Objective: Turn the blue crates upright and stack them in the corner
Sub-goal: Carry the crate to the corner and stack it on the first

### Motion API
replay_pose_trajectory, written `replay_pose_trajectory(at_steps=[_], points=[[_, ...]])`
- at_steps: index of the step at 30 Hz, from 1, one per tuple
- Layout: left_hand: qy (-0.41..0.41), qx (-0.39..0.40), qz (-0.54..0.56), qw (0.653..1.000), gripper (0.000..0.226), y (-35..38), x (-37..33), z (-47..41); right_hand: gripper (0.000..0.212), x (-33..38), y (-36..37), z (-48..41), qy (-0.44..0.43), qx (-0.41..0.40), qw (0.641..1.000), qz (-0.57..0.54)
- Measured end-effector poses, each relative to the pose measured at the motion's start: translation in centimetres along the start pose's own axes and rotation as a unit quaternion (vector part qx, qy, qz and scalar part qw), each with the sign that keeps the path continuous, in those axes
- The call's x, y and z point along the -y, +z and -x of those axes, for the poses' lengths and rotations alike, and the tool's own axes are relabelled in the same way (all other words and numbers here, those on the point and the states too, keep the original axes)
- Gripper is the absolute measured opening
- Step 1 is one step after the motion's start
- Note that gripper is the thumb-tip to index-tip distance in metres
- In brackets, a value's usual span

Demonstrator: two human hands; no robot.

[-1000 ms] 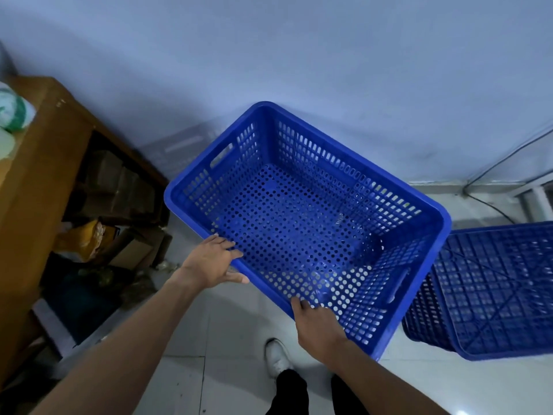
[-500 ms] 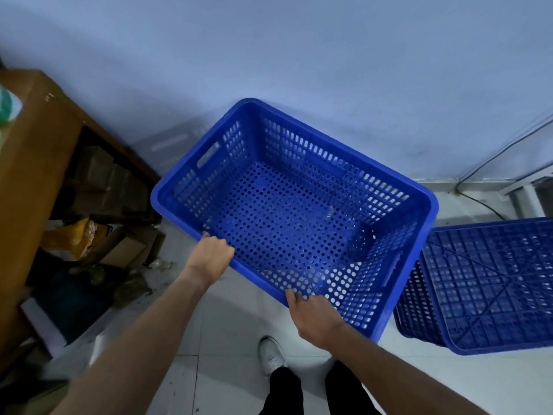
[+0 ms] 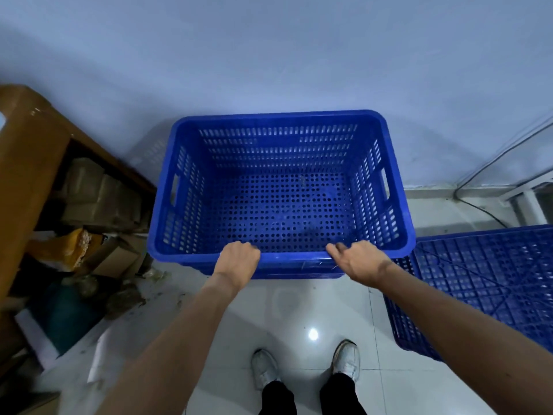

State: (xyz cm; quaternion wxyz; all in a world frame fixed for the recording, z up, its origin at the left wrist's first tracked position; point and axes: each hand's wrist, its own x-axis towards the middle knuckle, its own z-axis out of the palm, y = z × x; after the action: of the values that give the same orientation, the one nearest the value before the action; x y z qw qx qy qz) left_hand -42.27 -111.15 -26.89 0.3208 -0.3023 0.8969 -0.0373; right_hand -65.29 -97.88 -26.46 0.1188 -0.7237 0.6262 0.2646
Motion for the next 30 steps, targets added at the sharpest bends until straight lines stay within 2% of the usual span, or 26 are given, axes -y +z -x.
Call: replay_pose_trajectory(at_steps=[8, 16, 19, 23, 26, 30], points=[[0.040, -0.014, -0.019, 0.999, 0.024, 0.0, -0.1, -1.6, 0.050, -1.7, 2.7, -0.6, 0.015, 0.008, 0.999, -0.029], [0.008, -0.001, -0.001, 1.000, 0.023, 1.2, 1.1, -2.6, 0.044, -0.5, 4.8, -1.0, 0.016, -0.064, 0.996, -0.065], [0.006, 0.006, 0.005, 1.000, 0.022, 1.5, 0.7, -2.4, 0.056, -0.1, 5.8, -0.9, 0.032, -0.099, 0.991, -0.084], [0.019, -0.004, 0.003, 1.000, 0.028, 2.1, 1.1, -2.4, 0.049, -0.9, 5.7, -1.0, 0.033, -0.065, 0.994, -0.086], [0.051, -0.012, 0.006, 0.999, 0.037, 2.6, 0.9, -2.1, 0.050, -1.8, 5.8, -1.1, 0.039, -0.043, 0.997, -0.057], [0.048, -0.020, 0.013, 0.999, 0.041, 3.0, 1.0, -2.2, 0.051, -1.5, 5.7, -1.1, 0.067, -0.022, 0.995, -0.071]])
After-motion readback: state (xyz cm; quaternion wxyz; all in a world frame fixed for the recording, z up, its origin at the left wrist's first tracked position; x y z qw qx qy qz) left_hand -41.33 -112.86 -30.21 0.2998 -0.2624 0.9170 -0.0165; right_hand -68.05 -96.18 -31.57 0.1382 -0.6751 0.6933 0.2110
